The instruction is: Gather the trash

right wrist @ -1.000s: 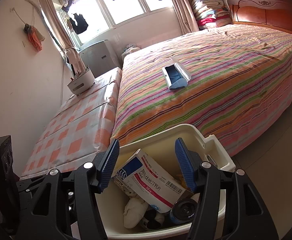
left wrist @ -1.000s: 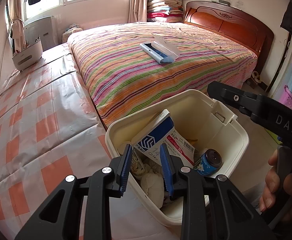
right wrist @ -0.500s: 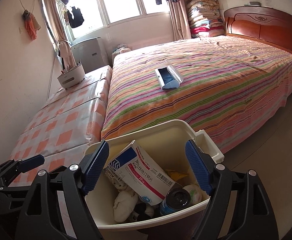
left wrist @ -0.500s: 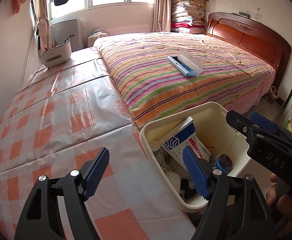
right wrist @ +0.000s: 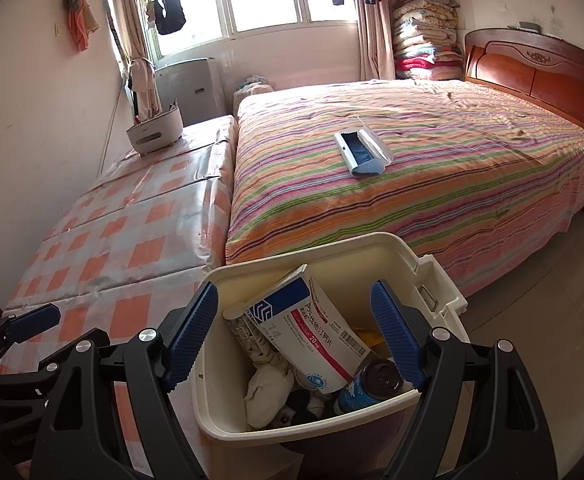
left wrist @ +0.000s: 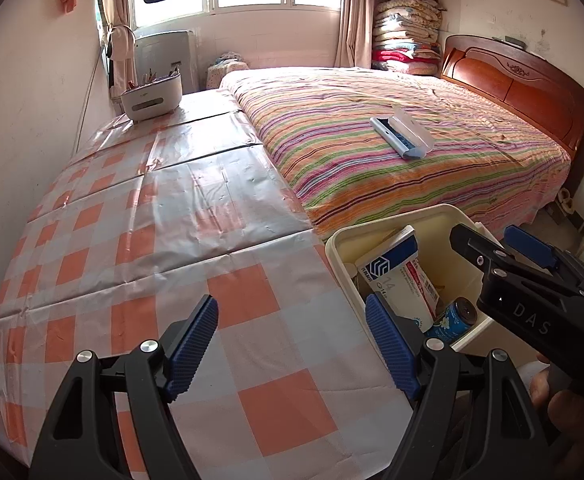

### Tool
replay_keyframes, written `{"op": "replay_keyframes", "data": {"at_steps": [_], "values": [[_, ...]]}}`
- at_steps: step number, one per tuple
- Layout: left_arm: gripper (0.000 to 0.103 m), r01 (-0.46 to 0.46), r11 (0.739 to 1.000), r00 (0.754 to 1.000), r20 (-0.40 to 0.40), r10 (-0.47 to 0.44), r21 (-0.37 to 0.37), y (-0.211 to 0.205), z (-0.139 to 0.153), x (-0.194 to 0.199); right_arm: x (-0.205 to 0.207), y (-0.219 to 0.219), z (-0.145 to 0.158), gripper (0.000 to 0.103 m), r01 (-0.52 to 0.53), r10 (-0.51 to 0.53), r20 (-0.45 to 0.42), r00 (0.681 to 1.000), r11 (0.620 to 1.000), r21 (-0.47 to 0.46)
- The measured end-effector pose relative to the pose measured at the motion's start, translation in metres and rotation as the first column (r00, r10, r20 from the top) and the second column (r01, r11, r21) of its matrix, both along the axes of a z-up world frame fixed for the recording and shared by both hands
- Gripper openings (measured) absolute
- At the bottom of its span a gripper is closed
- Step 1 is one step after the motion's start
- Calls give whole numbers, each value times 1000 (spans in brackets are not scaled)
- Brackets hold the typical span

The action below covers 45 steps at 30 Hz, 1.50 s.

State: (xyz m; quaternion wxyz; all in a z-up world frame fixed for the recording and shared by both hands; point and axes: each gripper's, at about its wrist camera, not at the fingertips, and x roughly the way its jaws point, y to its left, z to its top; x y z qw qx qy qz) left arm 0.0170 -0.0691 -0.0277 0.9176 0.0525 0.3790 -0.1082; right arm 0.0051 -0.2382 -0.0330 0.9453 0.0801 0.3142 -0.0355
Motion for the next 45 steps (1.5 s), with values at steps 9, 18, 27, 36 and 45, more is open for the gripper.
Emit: {"op": "replay_keyframes", "data": {"at_steps": [9, 18, 27, 36, 45], "values": [[74, -19, 1000, 1000, -14, 19, -8, 9, 2, 4, 5, 14, 6, 88, -21, 21, 0, 1000, 999, -32], [74, -39, 999, 999, -34, 39, -10, 18, 0, 9, 14, 24, 7, 88, -43, 42, -10, 999, 998, -38], [74, -55, 998, 998, -20, 55, 5, 24, 2, 11, 19, 30, 6, 88, -57, 56, -23, 998, 998, -35], [74, -72, 997, 997, -19, 72, 11, 30, 2, 12, 21, 33, 5, 88, -64, 63, -30, 998, 998, -29], [74, -68, 998, 997, -22, 68, 12, 31, 1, 10, 21, 34, 4, 88, -70, 69, -34, 997, 997, -24]]}}
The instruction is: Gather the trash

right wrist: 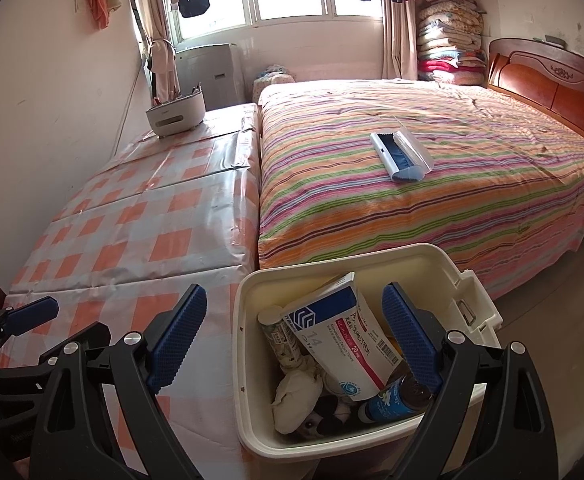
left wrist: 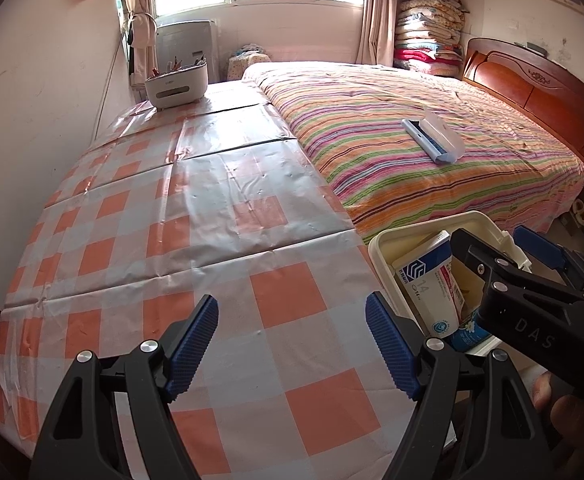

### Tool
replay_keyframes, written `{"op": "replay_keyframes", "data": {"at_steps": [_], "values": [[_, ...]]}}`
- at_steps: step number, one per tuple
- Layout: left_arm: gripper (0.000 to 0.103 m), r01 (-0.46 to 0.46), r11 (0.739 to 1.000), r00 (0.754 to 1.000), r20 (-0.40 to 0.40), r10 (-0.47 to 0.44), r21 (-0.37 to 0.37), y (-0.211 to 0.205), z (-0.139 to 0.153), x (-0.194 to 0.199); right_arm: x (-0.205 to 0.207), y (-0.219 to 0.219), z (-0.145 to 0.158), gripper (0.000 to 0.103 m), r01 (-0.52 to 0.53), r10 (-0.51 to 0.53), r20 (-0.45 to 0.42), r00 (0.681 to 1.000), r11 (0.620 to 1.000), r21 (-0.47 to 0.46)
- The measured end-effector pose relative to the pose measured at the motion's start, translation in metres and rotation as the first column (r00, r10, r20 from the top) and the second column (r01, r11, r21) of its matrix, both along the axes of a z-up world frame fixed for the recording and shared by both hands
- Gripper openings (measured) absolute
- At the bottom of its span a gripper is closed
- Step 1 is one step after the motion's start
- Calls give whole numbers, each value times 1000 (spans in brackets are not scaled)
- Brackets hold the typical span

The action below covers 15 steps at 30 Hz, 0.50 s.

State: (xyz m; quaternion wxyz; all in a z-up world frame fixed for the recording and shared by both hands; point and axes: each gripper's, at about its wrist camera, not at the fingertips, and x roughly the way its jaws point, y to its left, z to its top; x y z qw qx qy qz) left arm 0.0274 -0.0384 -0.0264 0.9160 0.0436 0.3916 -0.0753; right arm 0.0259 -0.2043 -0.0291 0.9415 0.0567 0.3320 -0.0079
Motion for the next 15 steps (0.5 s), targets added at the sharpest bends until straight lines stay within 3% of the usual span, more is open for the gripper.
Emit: {"op": "replay_keyframes", "data": {"at_steps": [15], "values": [[74, 9, 1000, 1000, -8, -9, 7, -2, -1, -2, -2, -1, -1, 88, 3, -3, -3, 1000, 1000, 6]]}}
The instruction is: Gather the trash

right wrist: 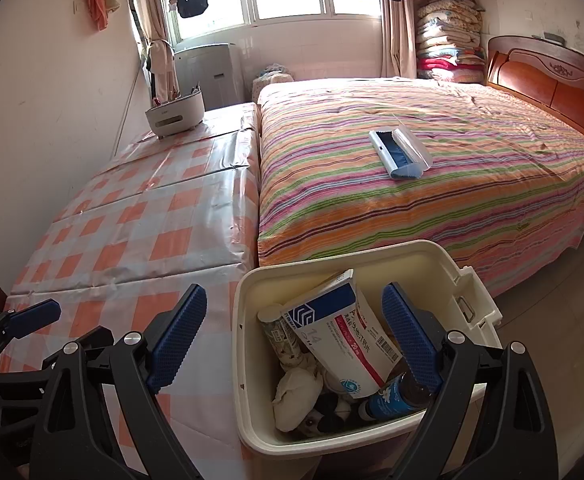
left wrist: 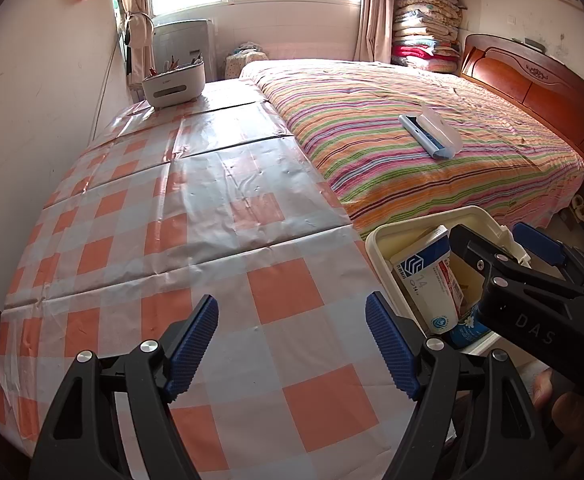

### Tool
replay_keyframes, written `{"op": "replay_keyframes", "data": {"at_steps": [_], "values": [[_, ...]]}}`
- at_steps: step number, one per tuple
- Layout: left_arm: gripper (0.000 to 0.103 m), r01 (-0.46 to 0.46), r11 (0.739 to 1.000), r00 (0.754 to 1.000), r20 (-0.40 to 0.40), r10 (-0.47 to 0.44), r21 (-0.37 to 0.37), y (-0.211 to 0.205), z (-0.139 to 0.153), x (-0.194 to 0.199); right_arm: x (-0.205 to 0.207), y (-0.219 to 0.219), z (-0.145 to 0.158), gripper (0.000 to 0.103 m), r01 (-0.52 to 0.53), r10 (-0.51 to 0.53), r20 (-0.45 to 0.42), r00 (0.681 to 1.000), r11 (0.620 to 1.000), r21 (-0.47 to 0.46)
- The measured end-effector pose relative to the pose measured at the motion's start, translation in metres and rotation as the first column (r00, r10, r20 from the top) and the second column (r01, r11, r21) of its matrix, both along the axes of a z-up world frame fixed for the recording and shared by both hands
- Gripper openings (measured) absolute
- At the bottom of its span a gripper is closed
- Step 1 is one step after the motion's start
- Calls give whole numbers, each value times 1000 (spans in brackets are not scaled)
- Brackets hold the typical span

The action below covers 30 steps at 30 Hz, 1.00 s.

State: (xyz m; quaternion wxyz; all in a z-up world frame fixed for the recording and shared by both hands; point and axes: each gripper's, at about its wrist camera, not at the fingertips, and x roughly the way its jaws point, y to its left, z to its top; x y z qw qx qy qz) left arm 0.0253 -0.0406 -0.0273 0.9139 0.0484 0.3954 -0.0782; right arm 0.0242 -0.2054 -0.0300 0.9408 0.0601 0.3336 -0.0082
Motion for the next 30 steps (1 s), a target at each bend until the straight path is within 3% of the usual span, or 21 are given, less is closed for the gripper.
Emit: {"op": "replay_keyframes", "data": {"at_steps": [14, 22, 30], "values": [[74, -1, 1000, 1000, -14, 1, 3, -2, -1, 0, -3, -1, 0, 88, 2, -2, -1, 1000, 1000, 1], [74, 34, 998, 998, -43, -36, -48, -4, -4, 2, -3, -2, -2, 88, 1, -1, -7, 1000, 1000, 2], [74, 71, 997, 997, -2, -72, -29, -13, -3, -1, -2, -5, -6, 88, 6, -6, -12, 1000, 1000, 6]]}}
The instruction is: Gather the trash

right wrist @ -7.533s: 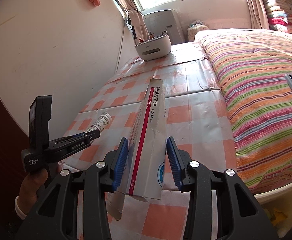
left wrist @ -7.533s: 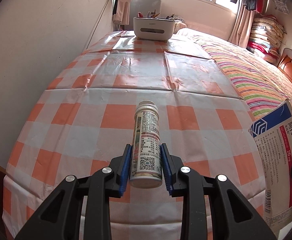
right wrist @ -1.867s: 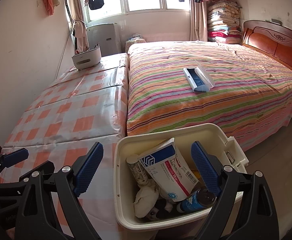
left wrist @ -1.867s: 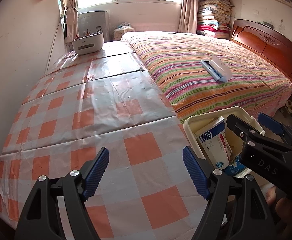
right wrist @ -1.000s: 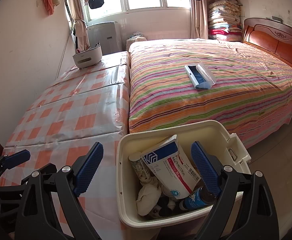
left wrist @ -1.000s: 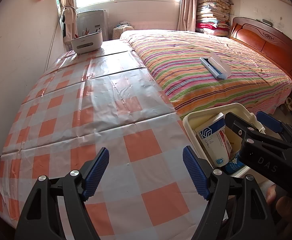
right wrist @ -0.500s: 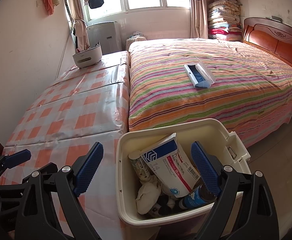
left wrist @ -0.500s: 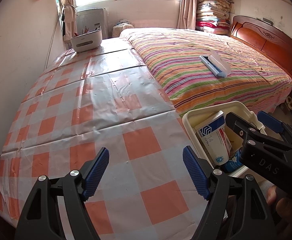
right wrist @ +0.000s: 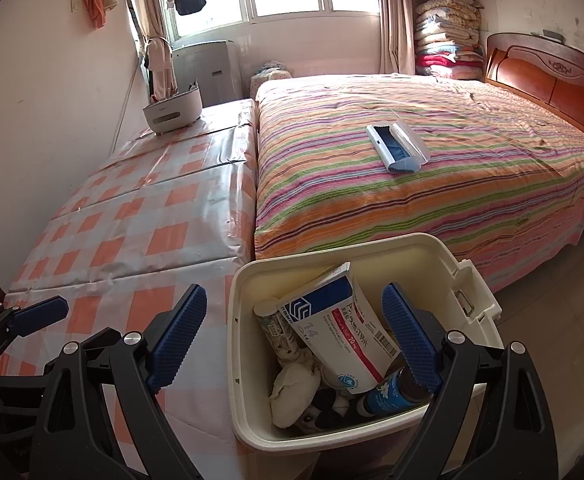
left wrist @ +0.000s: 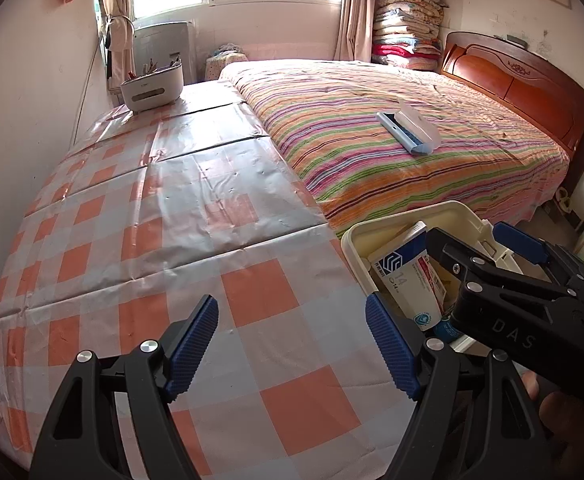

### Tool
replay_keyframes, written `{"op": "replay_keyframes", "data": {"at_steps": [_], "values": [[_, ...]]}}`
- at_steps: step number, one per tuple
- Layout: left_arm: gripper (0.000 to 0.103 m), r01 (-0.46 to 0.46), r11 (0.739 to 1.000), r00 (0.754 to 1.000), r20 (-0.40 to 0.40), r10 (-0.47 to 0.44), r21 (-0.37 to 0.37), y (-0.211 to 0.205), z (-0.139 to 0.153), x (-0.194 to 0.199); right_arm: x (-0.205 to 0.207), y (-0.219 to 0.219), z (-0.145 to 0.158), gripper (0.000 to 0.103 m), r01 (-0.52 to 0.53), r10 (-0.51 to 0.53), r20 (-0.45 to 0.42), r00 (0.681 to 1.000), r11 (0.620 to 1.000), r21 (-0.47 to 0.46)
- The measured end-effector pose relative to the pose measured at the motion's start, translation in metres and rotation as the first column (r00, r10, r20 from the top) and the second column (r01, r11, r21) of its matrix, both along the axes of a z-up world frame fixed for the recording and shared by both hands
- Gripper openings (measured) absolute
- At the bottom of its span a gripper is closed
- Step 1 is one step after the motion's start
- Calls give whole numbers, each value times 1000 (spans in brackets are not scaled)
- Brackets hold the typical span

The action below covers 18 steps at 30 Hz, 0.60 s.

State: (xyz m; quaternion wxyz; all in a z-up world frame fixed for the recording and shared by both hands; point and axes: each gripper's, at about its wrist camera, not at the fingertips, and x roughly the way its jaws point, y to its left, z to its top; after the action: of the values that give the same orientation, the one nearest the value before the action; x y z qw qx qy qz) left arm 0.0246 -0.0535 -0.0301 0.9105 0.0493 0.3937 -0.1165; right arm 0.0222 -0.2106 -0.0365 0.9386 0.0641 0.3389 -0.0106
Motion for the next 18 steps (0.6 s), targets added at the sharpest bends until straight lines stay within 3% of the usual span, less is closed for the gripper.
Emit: {"op": "replay_keyframes", "data": {"at_steps": [6, 18], "values": [[74, 7, 1000, 1000, -10, -7, -17, -1, -3, 3, 1, -3, -2, 88, 5, -5, -4, 1000, 1000, -1], [74, -63, 998, 998, 13, 63, 8, 7, -3, 5, 1, -12, 3, 88, 30, -30, 3, 1000, 1000, 0]]}}
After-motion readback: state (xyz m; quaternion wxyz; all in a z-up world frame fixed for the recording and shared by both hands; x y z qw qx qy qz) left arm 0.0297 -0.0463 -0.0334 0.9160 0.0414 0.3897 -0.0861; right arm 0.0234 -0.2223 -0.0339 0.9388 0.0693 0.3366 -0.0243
